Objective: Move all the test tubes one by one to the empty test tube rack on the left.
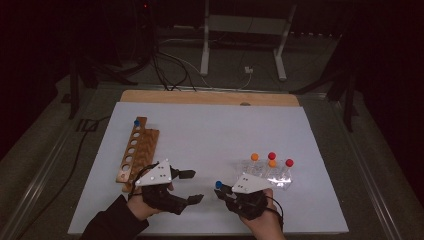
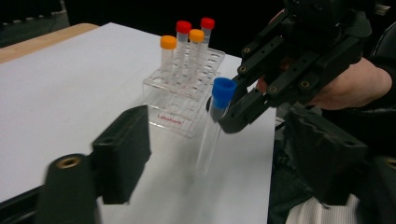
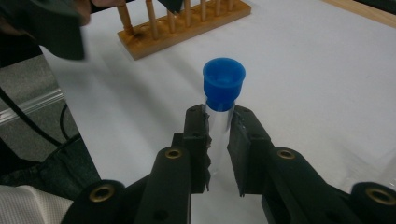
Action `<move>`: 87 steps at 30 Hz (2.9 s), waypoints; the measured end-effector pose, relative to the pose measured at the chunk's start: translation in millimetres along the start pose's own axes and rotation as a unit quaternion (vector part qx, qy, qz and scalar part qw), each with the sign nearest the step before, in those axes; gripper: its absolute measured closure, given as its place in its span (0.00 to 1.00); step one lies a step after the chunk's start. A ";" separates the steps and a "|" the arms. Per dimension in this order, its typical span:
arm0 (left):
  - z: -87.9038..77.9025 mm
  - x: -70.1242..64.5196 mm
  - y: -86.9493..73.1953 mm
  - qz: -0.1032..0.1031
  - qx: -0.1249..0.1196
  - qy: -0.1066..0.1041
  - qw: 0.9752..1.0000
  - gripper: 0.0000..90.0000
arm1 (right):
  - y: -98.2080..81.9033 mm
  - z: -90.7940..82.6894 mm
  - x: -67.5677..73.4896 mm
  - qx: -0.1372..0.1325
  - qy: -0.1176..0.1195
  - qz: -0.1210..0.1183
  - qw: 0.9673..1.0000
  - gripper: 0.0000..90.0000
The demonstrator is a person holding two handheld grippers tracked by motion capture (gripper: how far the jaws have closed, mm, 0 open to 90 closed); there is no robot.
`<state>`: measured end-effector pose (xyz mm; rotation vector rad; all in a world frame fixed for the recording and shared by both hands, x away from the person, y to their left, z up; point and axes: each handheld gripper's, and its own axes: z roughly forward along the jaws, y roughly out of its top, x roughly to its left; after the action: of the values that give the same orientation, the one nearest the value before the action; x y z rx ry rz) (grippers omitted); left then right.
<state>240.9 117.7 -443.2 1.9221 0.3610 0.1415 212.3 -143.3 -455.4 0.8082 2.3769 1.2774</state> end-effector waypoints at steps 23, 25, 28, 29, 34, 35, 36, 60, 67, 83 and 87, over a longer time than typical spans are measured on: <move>35.2 -2.5 7.2 0.013 0.005 -0.016 1.000 0.81 | 1.1 7.7 7.3 0.008 0.016 -0.005 1.000 0.86; 36.3 -3.0 7.8 0.016 0.008 -0.016 1.000 0.83 | 1.3 7.0 6.8 0.007 0.015 -0.004 1.000 0.86; 37.8 -2.8 8.5 0.018 0.015 -0.016 1.000 0.84 | 0.7 7.6 6.4 0.009 0.014 -0.004 1.000 0.86; 38.0 -2.7 8.5 0.020 0.016 -0.015 1.000 0.84 | 0.5 7.7 6.1 0.009 0.015 -0.003 1.000 0.86; 37.8 -3.0 9.6 0.028 0.022 -0.011 0.999 0.86 | 0.2 8.2 5.5 0.010 0.016 -0.001 1.000 0.86; 37.3 -3.2 9.7 0.028 0.019 -0.008 0.999 0.86 | 0.1 8.3 5.6 0.010 0.017 -0.001 1.000 0.86; 36.8 -2.8 9.8 0.025 0.014 -0.008 1.000 0.86 | 0.1 7.9 5.3 0.007 0.017 0.000 1.000 0.86; -13.4 34.1 32.8 0.031 0.000 0.092 0.995 0.87 | 0.6 -13.0 -6.5 -0.071 -0.027 0.041 0.996 0.14; -45.1 55.8 44.1 0.025 -0.011 0.143 0.989 0.87 | 1.4 -14.5 -6.7 -0.078 -0.032 0.049 0.995 0.00; -104.3 100.3 50.9 0.002 -0.024 0.246 0.969 0.87 | 0.6 -18.6 -7.0 -0.089 -0.003 0.053 0.995 0.00; -112.1 110.8 46.9 -0.005 -0.019 0.269 0.963 0.87 | 0.9 -18.8 -6.9 -0.090 -0.005 0.051 0.995 0.00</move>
<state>324.2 236.6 -366.0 1.8214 0.7216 0.6675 208.2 -159.5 -444.3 0.8877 2.1978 1.5007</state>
